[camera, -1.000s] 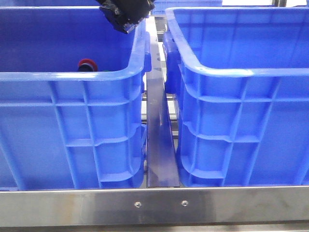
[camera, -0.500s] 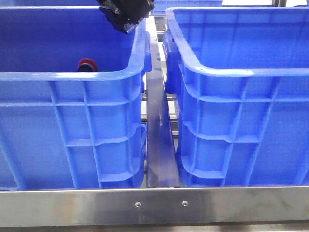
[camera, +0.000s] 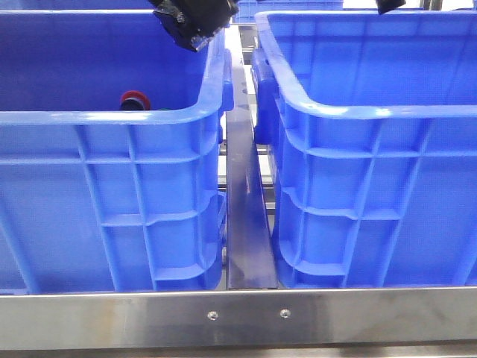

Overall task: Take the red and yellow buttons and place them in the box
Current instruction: 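Carry the yellow button toward the right gripper and hand it over, then carry the yellow button with the right gripper into the empty crate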

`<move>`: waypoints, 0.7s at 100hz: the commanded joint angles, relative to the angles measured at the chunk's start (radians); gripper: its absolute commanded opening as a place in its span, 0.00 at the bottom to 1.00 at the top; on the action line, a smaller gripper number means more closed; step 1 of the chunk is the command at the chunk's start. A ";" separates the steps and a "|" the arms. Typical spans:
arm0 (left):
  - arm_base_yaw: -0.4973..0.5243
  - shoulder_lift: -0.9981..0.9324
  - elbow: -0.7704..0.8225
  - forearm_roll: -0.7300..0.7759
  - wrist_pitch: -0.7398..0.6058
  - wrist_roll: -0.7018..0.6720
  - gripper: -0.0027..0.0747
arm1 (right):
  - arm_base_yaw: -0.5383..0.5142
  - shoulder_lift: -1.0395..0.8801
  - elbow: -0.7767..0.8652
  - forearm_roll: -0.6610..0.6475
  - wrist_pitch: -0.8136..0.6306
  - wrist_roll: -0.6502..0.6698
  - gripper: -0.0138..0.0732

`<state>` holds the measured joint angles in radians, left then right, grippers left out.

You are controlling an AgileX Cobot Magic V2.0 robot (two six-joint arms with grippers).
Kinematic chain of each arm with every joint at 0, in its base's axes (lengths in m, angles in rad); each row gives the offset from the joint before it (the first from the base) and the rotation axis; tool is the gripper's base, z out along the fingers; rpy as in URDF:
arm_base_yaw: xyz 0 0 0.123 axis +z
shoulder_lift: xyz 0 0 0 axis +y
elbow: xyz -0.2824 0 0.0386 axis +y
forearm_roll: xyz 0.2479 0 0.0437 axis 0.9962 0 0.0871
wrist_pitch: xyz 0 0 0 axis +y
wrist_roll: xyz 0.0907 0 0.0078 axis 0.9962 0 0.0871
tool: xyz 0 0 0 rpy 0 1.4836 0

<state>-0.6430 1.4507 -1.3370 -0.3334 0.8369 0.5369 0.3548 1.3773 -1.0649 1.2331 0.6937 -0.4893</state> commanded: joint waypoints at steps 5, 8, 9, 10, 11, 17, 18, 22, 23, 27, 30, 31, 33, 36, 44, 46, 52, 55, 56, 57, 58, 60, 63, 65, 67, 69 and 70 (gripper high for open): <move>-0.009 -0.037 -0.028 -0.031 -0.054 0.000 0.26 | 0.000 -0.028 -0.036 0.060 0.012 -0.015 0.31; -0.009 -0.037 -0.028 -0.031 -0.054 0.000 0.27 | 0.000 -0.028 -0.036 0.061 0.012 -0.015 0.30; -0.009 -0.037 -0.028 -0.031 -0.054 0.000 0.28 | 0.000 -0.028 -0.036 0.061 0.013 -0.015 0.29; -0.009 -0.037 -0.028 -0.031 -0.054 0.000 0.28 | 0.000 -0.028 -0.036 0.061 0.013 -0.015 0.29; -0.009 -0.037 -0.028 -0.031 -0.052 0.000 0.30 | 0.000 -0.028 -0.036 0.061 0.013 -0.015 0.29; -0.009 -0.037 -0.028 -0.031 -0.049 0.000 0.40 | 0.000 -0.029 -0.036 0.066 0.013 -0.015 0.30; -0.009 -0.037 -0.028 -0.031 -0.048 0.000 0.43 | 0.000 -0.029 -0.036 0.066 0.013 -0.015 0.30; -0.009 -0.037 -0.028 -0.031 -0.048 0.000 0.53 | 0.000 -0.030 -0.036 0.067 0.013 -0.015 0.30; -0.009 -0.037 -0.028 -0.031 -0.048 0.000 0.57 | 0.000 -0.030 -0.036 0.067 0.013 -0.015 0.30; -0.009 -0.037 -0.028 -0.031 -0.050 0.000 0.67 | -0.003 -0.031 -0.036 0.068 0.013 -0.015 0.30; -0.009 -0.037 -0.028 -0.031 -0.050 0.000 0.74 | -0.005 -0.033 -0.037 0.068 0.012 -0.015 0.30; -0.009 -0.037 -0.028 -0.031 -0.050 0.000 0.75 | -0.006 -0.034 -0.037 0.068 0.010 -0.015 0.30; -0.009 -0.037 -0.028 -0.029 -0.050 0.000 0.78 | -0.009 -0.034 -0.037 0.068 0.010 -0.015 0.30; -0.009 -0.037 -0.033 -0.029 -0.050 0.000 0.79 | -0.015 -0.036 -0.041 0.068 0.010 -0.016 0.30; -0.009 -0.037 -0.049 -0.029 -0.037 0.000 0.79 | -0.048 -0.041 -0.055 0.067 0.010 -0.031 0.30; -0.009 -0.037 -0.052 -0.029 -0.033 0.000 0.79 | -0.059 -0.043 -0.060 0.067 0.010 -0.041 0.30; -0.009 -0.039 -0.064 -0.029 -0.021 0.000 0.79 | -0.091 -0.046 -0.076 0.067 0.010 -0.066 0.30; -0.009 -0.041 -0.073 -0.029 -0.016 0.000 0.79 | -0.114 -0.051 -0.085 0.067 0.010 -0.078 0.30; -0.009 -0.043 -0.073 -0.029 -0.014 0.000 0.79 | -0.118 -0.052 -0.087 0.067 0.010 -0.081 0.30; -0.009 -0.043 -0.076 -0.029 -0.009 0.000 0.79 | -0.122 -0.054 -0.088 0.067 0.010 -0.090 0.30; -0.009 -0.043 -0.078 -0.029 -0.007 0.000 0.79 | -0.131 -0.055 -0.090 0.067 0.009 -0.094 0.30; -0.009 -0.043 -0.081 -0.029 -0.001 0.000 0.79 | -0.144 -0.059 -0.095 0.067 0.006 -0.108 0.30; -0.009 -0.045 -0.089 -0.029 0.005 0.000 0.79 | -0.161 -0.061 -0.098 0.066 0.001 -0.132 0.30; -0.009 -0.045 -0.093 -0.029 0.009 0.000 0.79 | -0.174 -0.065 -0.099 0.066 -0.001 -0.154 0.30; -0.009 -0.045 -0.098 -0.029 0.015 0.000 0.79 | -0.187 -0.069 -0.101 0.066 -0.006 -0.178 0.30; -0.009 -0.045 -0.100 -0.029 0.016 0.000 0.79 | -0.199 -0.071 -0.101 0.066 -0.013 -0.203 0.30; -0.009 -0.045 -0.100 -0.029 0.016 0.000 0.79 | -0.204 -0.072 -0.101 0.066 -0.015 -0.212 0.30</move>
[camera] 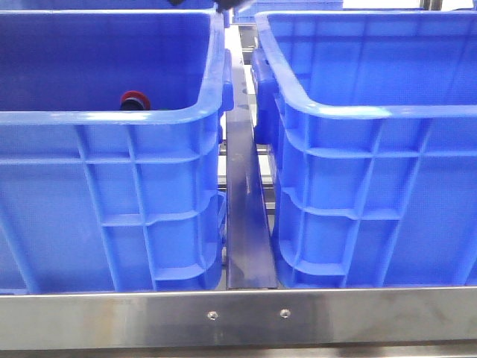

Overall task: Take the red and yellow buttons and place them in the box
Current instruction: 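Carry the yellow button with the right gripper into the empty crate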

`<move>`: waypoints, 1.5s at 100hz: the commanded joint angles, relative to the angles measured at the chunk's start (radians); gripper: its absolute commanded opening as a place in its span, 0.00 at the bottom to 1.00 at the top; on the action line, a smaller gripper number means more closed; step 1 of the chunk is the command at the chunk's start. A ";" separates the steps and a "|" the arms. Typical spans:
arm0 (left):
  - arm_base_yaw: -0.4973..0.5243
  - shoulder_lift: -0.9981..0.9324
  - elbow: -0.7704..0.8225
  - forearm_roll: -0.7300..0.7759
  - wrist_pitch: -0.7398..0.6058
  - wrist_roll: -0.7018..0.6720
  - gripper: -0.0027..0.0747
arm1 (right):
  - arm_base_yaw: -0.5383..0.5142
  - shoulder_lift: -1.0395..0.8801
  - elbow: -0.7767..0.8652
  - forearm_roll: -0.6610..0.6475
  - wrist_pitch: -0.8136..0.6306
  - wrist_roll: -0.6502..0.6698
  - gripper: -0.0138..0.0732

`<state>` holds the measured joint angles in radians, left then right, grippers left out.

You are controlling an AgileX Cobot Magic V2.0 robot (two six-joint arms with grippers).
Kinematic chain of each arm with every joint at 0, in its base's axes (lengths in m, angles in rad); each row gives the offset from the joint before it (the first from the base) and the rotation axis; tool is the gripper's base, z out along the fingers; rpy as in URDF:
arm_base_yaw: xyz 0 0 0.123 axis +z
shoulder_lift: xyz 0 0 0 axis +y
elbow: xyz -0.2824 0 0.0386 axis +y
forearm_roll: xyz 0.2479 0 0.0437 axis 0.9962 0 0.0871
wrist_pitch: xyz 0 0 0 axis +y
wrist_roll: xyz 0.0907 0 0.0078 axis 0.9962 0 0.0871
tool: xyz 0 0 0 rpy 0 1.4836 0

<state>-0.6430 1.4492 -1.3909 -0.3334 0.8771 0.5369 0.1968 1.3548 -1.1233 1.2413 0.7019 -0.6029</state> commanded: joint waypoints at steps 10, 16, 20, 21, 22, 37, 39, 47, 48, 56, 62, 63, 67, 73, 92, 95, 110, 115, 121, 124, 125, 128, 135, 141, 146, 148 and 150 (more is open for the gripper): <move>-0.009 -0.043 -0.051 -0.029 -0.024 0.000 0.79 | -0.098 -0.058 -0.040 0.057 -0.062 -0.216 0.30; -0.009 -0.043 -0.052 -0.029 -0.024 0.000 0.79 | -0.117 -0.058 -0.037 0.056 -0.095 -0.279 0.30; -0.009 -0.043 -0.052 -0.029 -0.024 0.000 0.79 | -0.124 -0.058 -0.033 0.046 -0.132 -0.328 0.30; -0.009 -0.043 -0.052 -0.029 -0.024 0.000 0.79 | -0.124 -0.058 -0.032 0.040 -0.146 -0.336 0.30; -0.009 -0.043 -0.052 -0.029 -0.024 0.000 0.79 | -0.124 -0.058 -0.032 0.036 -0.153 -0.353 0.30; -0.009 -0.043 -0.052 -0.029 -0.024 0.000 0.79 | -0.123 -0.056 0.014 -0.025 -0.336 -0.535 0.30; -0.009 -0.043 -0.052 -0.029 -0.024 0.000 0.79 | -0.123 -0.056 0.022 -0.028 -0.364 -0.562 0.30; -0.009 -0.043 -0.052 -0.029 -0.024 0.000 0.79 | -0.123 -0.046 0.051 -0.028 -0.469 -0.641 0.30; -0.009 -0.043 -0.052 -0.029 -0.024 0.000 0.79 | -0.123 -0.044 0.055 -0.028 -0.476 -0.650 0.30; -0.009 -0.043 -0.052 -0.029 -0.024 0.000 0.79 | -0.123 -0.017 0.066 -0.028 -0.526 -0.664 0.30; -0.009 -0.043 -0.052 -0.029 -0.024 0.000 0.79 | -0.123 0.014 0.066 -0.028 -0.547 -0.667 0.30; -0.009 -0.043 -0.052 -0.029 -0.024 0.000 0.79 | -0.123 0.017 0.066 -0.028 -0.552 -0.669 0.30; -0.009 -0.043 -0.052 -0.029 -0.024 0.000 0.79 | -0.123 0.040 0.065 -0.028 -0.563 -0.672 0.30; -0.009 -0.043 -0.052 -0.029 -0.024 0.000 0.79 | -0.123 0.069 0.065 -0.028 -0.578 -0.672 0.30; -0.009 -0.043 -0.052 -0.029 -0.024 0.000 0.79 | -0.123 0.167 0.056 -0.028 -0.620 -0.673 0.30; -0.009 -0.043 -0.052 -0.029 -0.024 0.000 0.79 | -0.123 0.186 0.050 -0.028 -0.627 -0.674 0.30; -0.009 -0.043 -0.052 -0.029 -0.024 0.000 0.79 | -0.123 0.254 0.019 -0.028 -0.631 -0.680 0.30; -0.009 -0.043 -0.052 -0.029 -0.024 0.000 0.79 | -0.123 0.273 0.010 -0.027 -0.631 -0.680 0.30; -0.009 -0.043 -0.052 -0.029 -0.024 0.000 0.79 | -0.123 0.292 0.001 -0.027 -0.629 -0.680 0.30; -0.009 -0.043 -0.052 -0.029 -0.024 0.000 0.79 | -0.123 0.298 0.000 -0.026 -0.629 -0.680 0.30; -0.009 -0.043 -0.052 -0.029 -0.024 0.000 0.79 | -0.123 0.302 -0.002 -0.026 -0.629 -0.680 0.30; -0.009 -0.043 -0.052 -0.029 -0.024 0.000 0.79 | -0.123 0.306 -0.006 -0.020 -0.629 -0.680 0.30; -0.009 -0.043 -0.052 -0.026 -0.026 0.000 0.79 | -0.123 0.315 -0.007 -0.019 -0.631 -0.680 0.30; -0.009 -0.043 -0.052 -0.026 -0.026 0.000 0.79 | -0.123 0.322 -0.007 -0.019 -0.631 -0.680 0.30; -0.009 -0.043 -0.052 -0.026 -0.026 0.000 0.79 | -0.123 0.332 -0.007 -0.019 -0.629 -0.680 0.30; -0.009 -0.043 -0.052 -0.026 -0.026 0.000 0.79 | -0.123 0.334 -0.007 -0.019 -0.628 -0.680 0.30; -0.009 -0.043 -0.052 -0.026 -0.026 0.000 0.79 | -0.123 0.339 -0.007 -0.019 -0.627 -0.680 0.30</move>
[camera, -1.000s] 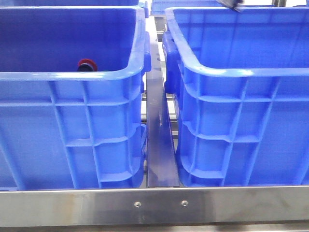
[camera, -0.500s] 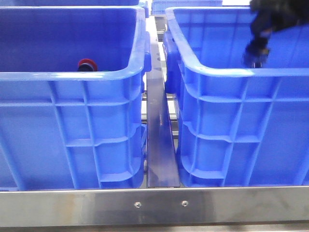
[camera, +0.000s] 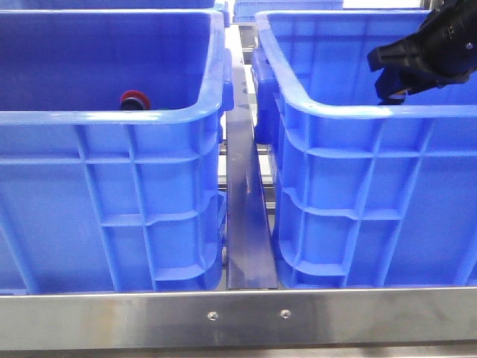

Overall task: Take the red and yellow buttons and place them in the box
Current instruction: 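Carry the yellow button with the right gripper into the empty crate, then lower the yellow button onto the crate floor and open the right gripper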

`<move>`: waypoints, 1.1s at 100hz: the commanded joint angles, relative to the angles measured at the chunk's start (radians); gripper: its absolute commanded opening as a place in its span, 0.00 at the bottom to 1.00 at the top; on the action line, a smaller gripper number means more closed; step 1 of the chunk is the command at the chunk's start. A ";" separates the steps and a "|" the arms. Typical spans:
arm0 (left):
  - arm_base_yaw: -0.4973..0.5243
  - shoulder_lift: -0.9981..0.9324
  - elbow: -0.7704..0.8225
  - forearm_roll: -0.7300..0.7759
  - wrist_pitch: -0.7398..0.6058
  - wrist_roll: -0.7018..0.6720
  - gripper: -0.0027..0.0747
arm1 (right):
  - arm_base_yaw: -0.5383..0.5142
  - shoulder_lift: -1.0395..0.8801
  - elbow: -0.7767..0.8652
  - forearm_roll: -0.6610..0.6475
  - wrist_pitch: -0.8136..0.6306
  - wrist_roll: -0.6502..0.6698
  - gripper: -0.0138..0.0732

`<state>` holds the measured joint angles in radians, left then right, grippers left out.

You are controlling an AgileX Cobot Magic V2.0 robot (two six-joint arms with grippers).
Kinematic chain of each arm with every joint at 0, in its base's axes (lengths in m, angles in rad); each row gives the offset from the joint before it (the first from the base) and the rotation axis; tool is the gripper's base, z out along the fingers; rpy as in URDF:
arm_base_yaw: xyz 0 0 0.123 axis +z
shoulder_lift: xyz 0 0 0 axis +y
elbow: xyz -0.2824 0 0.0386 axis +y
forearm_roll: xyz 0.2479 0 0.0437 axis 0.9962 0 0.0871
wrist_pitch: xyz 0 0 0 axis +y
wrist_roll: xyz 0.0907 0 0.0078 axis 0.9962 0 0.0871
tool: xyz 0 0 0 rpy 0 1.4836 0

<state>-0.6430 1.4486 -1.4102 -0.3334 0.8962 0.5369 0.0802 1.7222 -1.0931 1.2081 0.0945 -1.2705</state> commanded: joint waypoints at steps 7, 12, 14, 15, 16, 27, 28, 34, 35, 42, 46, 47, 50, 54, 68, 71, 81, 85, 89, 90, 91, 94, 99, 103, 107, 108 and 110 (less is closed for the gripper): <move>-0.009 -0.042 -0.033 -0.026 -0.045 0.000 0.79 | -0.006 -0.019 -0.037 0.016 -0.017 -0.012 0.30; -0.009 -0.042 -0.033 -0.026 -0.045 0.000 0.79 | -0.006 -0.017 -0.037 0.016 -0.017 -0.012 0.30; -0.009 -0.042 -0.033 -0.025 -0.045 0.000 0.79 | -0.006 -0.017 -0.037 0.016 -0.017 -0.012 0.30; -0.009 -0.042 -0.033 -0.025 -0.045 0.000 0.79 | -0.006 -0.017 -0.037 0.016 -0.017 -0.012 0.30; -0.009 -0.042 -0.033 -0.025 -0.045 0.000 0.79 | -0.006 -0.017 -0.037 0.016 -0.017 -0.012 0.31; -0.009 -0.042 -0.033 -0.025 -0.045 0.000 0.79 | -0.006 -0.017 -0.037 0.017 -0.017 -0.012 0.42; -0.009 -0.042 -0.033 -0.025 -0.045 0.000 0.79 | -0.006 -0.017 -0.037 0.017 -0.015 -0.012 0.43; -0.009 -0.042 -0.033 -0.025 -0.045 0.000 0.79 | -0.006 -0.018 -0.037 0.017 -0.009 -0.012 0.54; -0.009 -0.042 -0.033 -0.025 -0.045 0.000 0.79 | -0.006 -0.018 -0.037 0.017 -0.009 -0.012 0.56; -0.009 -0.042 -0.033 -0.025 -0.045 0.000 0.79 | -0.006 -0.019 -0.037 0.017 -0.009 -0.012 0.67; -0.009 -0.042 -0.033 -0.023 -0.045 0.000 0.79 | -0.006 -0.020 -0.037 0.017 -0.009 -0.012 0.71; -0.009 -0.042 -0.033 -0.023 -0.045 0.000 0.79 | -0.006 -0.020 -0.037 0.017 -0.009 -0.012 0.72; -0.009 -0.042 -0.033 -0.023 -0.045 0.000 0.79 | -0.006 -0.024 -0.037 0.018 -0.009 -0.012 0.73; -0.009 -0.042 -0.033 -0.023 -0.045 0.000 0.79 | -0.006 -0.029 -0.037 0.018 -0.003 -0.012 0.73; -0.009 -0.042 -0.033 -0.023 -0.045 0.000 0.79 | -0.006 -0.069 -0.035 0.018 0.007 -0.012 0.73; -0.009 -0.042 -0.033 -0.021 -0.045 0.000 0.79 | -0.006 -0.081 -0.034 0.018 0.010 -0.012 0.73; -0.008 -0.042 -0.033 0.009 -0.045 0.000 0.79 | -0.006 -0.124 -0.029 0.018 0.041 -0.012 0.73; -0.005 -0.042 -0.033 0.023 -0.045 0.000 0.79 | -0.006 -0.147 -0.023 0.018 0.050 -0.012 0.73; -0.001 -0.042 -0.033 0.017 -0.045 0.000 0.79 | -0.006 -0.167 -0.015 0.018 0.058 -0.012 0.73; 0.004 -0.042 -0.033 0.015 -0.045 0.000 0.79 | -0.006 -0.176 -0.011 0.018 0.058 -0.012 0.73; 0.006 -0.042 -0.033 0.010 -0.045 0.000 0.79 | -0.006 -0.180 -0.009 0.018 0.060 -0.012 0.73; 0.016 -0.042 -0.033 -0.001 -0.045 -0.002 0.79 | -0.008 -0.198 0.004 0.018 0.063 -0.012 0.73; 0.034 -0.042 -0.033 -0.007 -0.043 -0.009 0.79 | -0.008 -0.238 0.028 0.018 0.068 -0.012 0.73; 0.050 -0.042 -0.033 -0.007 -0.035 -0.021 0.79 | -0.008 -0.266 0.048 0.018 0.073 -0.012 0.73; 0.073 -0.042 -0.033 -0.007 -0.030 -0.044 0.79 | -0.008 -0.301 0.074 0.018 0.082 -0.012 0.73; 0.077 -0.042 -0.033 -0.007 -0.030 -0.053 0.79 | -0.008 -0.307 0.083 0.018 0.084 -0.012 0.73; 0.090 -0.042 -0.033 -0.007 -0.029 -0.065 0.79 | -0.008 -0.326 0.091 0.018 0.089 -0.012 0.73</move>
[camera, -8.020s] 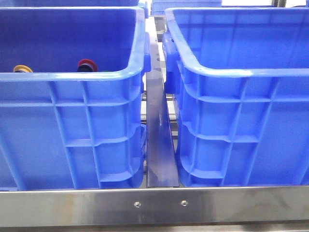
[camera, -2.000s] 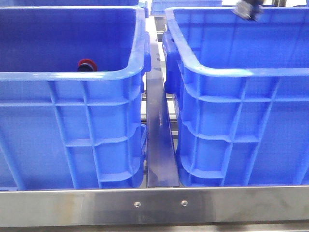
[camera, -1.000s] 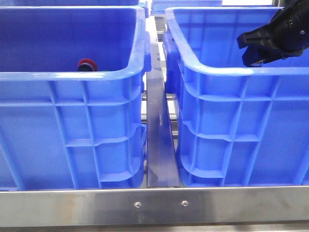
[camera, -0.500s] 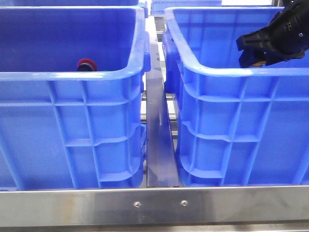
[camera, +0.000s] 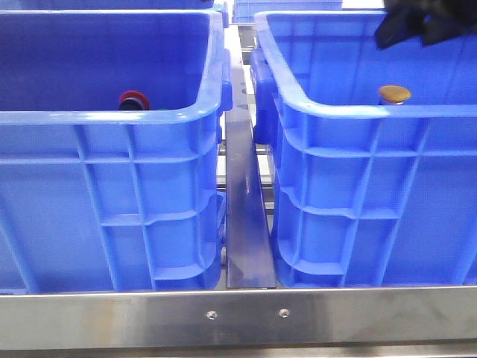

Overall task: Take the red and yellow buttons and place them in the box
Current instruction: 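Lower the yellow button onto the crate floor and open the right gripper, then reach the left gripper down and grasp a red-capped button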

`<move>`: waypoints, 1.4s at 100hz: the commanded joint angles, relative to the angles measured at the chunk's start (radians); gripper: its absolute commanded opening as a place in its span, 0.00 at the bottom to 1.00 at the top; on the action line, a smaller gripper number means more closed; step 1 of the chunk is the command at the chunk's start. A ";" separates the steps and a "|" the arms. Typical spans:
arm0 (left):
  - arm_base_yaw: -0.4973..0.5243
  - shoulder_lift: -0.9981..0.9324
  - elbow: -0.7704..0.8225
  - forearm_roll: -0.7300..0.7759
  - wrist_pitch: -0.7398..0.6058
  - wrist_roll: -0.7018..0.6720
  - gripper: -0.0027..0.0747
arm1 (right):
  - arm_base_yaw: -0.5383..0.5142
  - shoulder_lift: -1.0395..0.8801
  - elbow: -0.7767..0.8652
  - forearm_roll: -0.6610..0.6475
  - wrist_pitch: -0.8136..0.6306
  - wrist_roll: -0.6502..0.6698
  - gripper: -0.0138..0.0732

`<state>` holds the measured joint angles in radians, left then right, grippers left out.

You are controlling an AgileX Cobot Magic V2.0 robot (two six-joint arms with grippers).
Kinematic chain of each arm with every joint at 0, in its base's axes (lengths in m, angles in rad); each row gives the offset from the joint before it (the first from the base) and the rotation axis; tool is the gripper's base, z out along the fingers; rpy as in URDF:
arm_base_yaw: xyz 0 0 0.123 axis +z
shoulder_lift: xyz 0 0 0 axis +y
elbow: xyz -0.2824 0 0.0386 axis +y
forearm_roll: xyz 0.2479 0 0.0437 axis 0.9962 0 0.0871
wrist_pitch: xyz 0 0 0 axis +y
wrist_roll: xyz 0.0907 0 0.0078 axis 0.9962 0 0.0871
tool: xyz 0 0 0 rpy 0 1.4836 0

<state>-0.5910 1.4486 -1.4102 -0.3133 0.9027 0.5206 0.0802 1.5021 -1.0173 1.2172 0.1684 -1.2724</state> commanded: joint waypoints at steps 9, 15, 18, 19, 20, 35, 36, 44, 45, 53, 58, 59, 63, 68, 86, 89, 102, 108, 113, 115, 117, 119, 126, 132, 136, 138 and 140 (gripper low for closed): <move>0.096 -0.042 -0.033 -0.025 -0.033 -0.118 0.79 | -0.008 -0.189 0.073 0.008 0.021 -0.010 0.73; 0.135 -0.040 -0.033 -0.023 -0.035 -0.192 0.79 | -0.008 -0.241 0.107 0.008 0.017 -0.010 0.73; 0.151 -0.039 -0.033 -0.019 -0.037 -0.227 0.79 | -0.008 -0.260 0.119 0.008 0.013 -0.010 0.73; 0.154 -0.039 -0.033 -0.016 -0.039 -0.245 0.79 | -0.008 -0.265 0.125 0.008 0.011 -0.010 0.73; 0.161 -0.035 -0.033 -0.014 -0.039 -0.255 0.79 | -0.008 -0.274 0.127 0.008 0.011 -0.010 0.73; 0.200 0.015 -0.033 0.090 -0.048 -0.424 0.79 | -0.008 -0.335 0.149 0.008 0.019 -0.010 0.73; 0.200 0.019 -0.033 0.102 -0.048 -0.443 0.79 | -0.008 -0.337 0.149 0.008 0.019 -0.010 0.73; 0.200 0.061 -0.033 0.186 -0.056 -0.530 0.79 | -0.008 -0.346 0.149 0.008 0.029 -0.010 0.73; 0.200 0.064 -0.033 0.201 -0.059 -0.545 0.79 | -0.008 -0.347 0.149 0.008 0.030 -0.010 0.73; 0.200 0.111 -0.033 0.262 -0.089 -0.606 0.79 | -0.008 -0.345 0.149 0.009 0.050 -0.010 0.73; 0.202 0.141 -0.033 0.279 -0.121 -0.619 0.79 | -0.008 -0.345 0.149 0.009 0.062 -0.010 0.73; 0.202 0.146 -0.033 0.279 -0.130 -0.622 0.79 | -0.008 -0.345 0.149 0.009 0.064 -0.010 0.73; 0.202 0.170 -0.033 0.279 -0.153 -0.621 0.79 | -0.008 -0.345 0.149 0.009 0.075 -0.010 0.73; 0.202 0.197 -0.033 0.279 -0.188 -0.621 0.79 | -0.008 -0.345 0.149 0.009 0.082 -0.010 0.73; 0.202 0.267 -0.033 0.281 -0.259 -0.621 0.79 | -0.008 -0.345 0.149 0.009 0.105 -0.010 0.73; 0.202 0.277 -0.033 0.281 -0.266 -0.621 0.79 | -0.008 -0.345 0.149 0.009 0.106 -0.010 0.73; 0.202 0.293 -0.033 0.288 -0.290 -0.621 0.79 | -0.008 -0.345 0.149 0.009 0.115 -0.010 0.73; 0.202 0.300 -0.033 0.304 -0.303 -0.621 0.79 | -0.008 -0.345 0.149 0.009 0.118 -0.010 0.73; 0.202 0.309 -0.033 0.313 -0.310 -0.621 0.79 | -0.008 -0.345 0.149 0.009 0.120 -0.010 0.73; 0.202 0.313 -0.033 0.322 -0.316 -0.621 0.79 | -0.008 -0.345 0.149 0.009 0.120 -0.010 0.73; 0.202 0.317 -0.033 0.322 -0.321 -0.621 0.79 | -0.008 -0.345 0.149 0.009 0.122 -0.010 0.73; 0.202 0.320 -0.033 0.323 -0.325 -0.621 0.79 | -0.008 -0.345 0.149 0.009 0.123 -0.010 0.73; 0.202 0.333 -0.033 0.326 -0.341 -0.621 0.79 | -0.008 -0.345 0.149 0.009 0.123 -0.010 0.73; 0.202 0.338 -0.033 0.326 -0.350 -0.621 0.79 | -0.008 -0.345 0.149 0.009 0.123 -0.010 0.73; 0.202 0.342 -0.033 0.326 -0.355 -0.621 0.79 | -0.008 -0.345 0.149 0.009 0.123 -0.010 0.73; 0.202 0.342 -0.033 0.326 -0.359 -0.621 0.79 | -0.008 -0.345 0.149 0.009 0.124 -0.010 0.73; 0.202 0.344 -0.033 0.329 -0.360 -0.621 0.79 | -0.008 -0.345 0.149 0.009 0.124 -0.010 0.73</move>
<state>-0.3915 1.8359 -1.4102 0.0118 0.6076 -0.0903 0.0802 1.1843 -0.8438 1.2115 0.2965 -1.2724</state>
